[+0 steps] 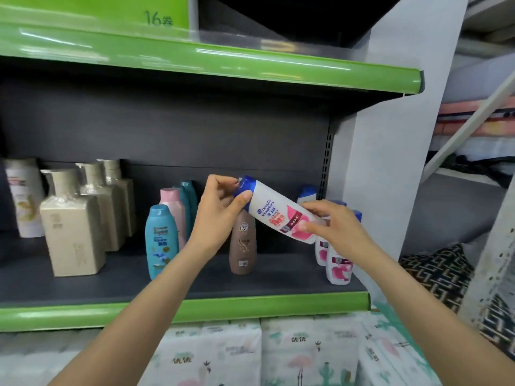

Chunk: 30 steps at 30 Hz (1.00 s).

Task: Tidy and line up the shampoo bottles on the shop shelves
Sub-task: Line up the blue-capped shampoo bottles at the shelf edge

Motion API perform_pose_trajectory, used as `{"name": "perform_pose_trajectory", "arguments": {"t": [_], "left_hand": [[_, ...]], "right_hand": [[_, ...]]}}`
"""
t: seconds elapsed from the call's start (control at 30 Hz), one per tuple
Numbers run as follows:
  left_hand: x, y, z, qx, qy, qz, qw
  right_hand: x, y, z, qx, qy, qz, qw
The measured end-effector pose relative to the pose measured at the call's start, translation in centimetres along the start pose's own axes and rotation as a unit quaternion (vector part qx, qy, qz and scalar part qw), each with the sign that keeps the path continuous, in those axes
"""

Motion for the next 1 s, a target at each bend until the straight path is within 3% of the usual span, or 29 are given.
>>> {"name": "perform_pose_trajectory", "arguments": {"t": [0.2, 0.37, 0.5, 0.67, 0.87, 1.0], "left_hand": [[0.2, 1.6, -3.3, -0.068, 0.094, -0.088, 0.989], [1.3, 1.7, -4.5, -0.105, 0.099, -0.119, 0.982], [1.1, 1.1, -3.8, -0.074, 0.059, -0.111, 0.989], [0.9, 0.4, -2.9, -0.036, 0.024, -0.092, 0.995], [1.3, 0.4, -3.3, -0.047, 0.009, -0.082, 0.995], [2.2, 0.5, -3.0, -0.05, -0.01, -0.096, 0.994]], "right_hand": [[-1.2, -1.2, -0.3, -0.037, -0.176, 0.107, 0.978], [-1.3, -2.1, -2.0, -0.137, -0.256, 0.148, 0.945], [-1.8, -2.9, -2.5, -0.167, -0.284, 0.179, 0.927], [-3.1, -3.2, -1.9, -0.147, -0.238, 0.175, 0.944], [-3.8, -3.3, -1.2, -0.131, -0.161, 0.136, 0.969], [-4.8, -3.9, 0.8, -0.059, -0.058, 0.163, 0.983]]}}
Point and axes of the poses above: each hand's wrist, its own y-axis towards the middle knuckle, its own x-axis out of the palm, z = x × y, the point moved 9 cm from there along y, towards the middle knuckle, and after that the axes turned 14 degrees about -x, right-handed, at the moved point
